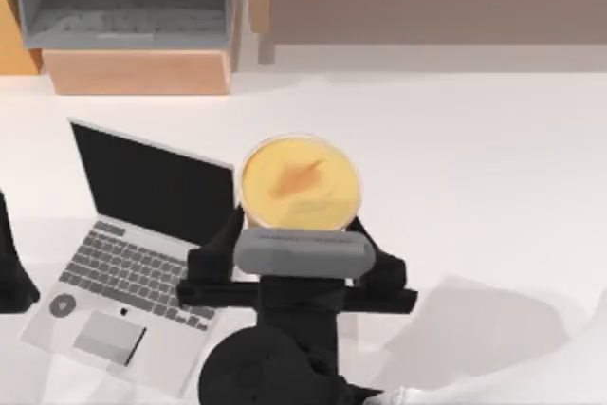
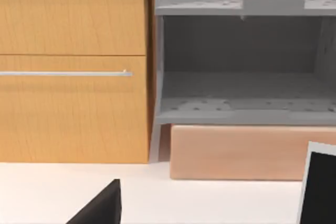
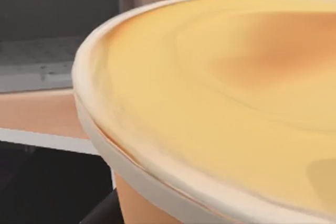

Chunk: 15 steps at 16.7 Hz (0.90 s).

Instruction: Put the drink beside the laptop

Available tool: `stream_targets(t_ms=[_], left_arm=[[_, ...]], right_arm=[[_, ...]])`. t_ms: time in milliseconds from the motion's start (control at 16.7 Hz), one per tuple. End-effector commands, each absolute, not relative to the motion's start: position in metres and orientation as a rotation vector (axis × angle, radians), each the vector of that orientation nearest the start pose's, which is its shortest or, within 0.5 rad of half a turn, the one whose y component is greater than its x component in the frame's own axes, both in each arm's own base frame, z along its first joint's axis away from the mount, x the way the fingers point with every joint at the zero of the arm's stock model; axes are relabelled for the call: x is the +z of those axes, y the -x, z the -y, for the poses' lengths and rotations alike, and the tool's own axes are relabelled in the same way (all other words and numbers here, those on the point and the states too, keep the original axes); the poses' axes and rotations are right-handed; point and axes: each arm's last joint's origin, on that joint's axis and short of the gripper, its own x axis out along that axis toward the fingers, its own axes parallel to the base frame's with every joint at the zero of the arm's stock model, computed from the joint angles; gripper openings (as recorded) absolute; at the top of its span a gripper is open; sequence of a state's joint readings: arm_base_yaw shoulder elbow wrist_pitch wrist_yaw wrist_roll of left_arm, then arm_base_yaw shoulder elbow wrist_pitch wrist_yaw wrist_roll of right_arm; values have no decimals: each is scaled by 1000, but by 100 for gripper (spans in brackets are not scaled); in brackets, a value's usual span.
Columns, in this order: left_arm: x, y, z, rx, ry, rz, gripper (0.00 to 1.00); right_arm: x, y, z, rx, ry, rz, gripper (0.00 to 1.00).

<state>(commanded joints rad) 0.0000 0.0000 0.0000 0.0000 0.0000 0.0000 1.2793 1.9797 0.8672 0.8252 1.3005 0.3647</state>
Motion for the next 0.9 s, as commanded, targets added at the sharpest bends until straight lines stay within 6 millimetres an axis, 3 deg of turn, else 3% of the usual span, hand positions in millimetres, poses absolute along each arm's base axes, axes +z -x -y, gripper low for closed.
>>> stream_targets(t_ms=[540,840,900], left_arm=[[160,-106,1,0,0,0,100],[160,-106,1,0,0,0,100],[160,-106,1,0,0,0,100]], right_arm=[[93,-128,-338,-18,-1,-87,0],[91,-128,-338,-18,7,-89,0],[91,-128,-338,-18,7,-89,8]])
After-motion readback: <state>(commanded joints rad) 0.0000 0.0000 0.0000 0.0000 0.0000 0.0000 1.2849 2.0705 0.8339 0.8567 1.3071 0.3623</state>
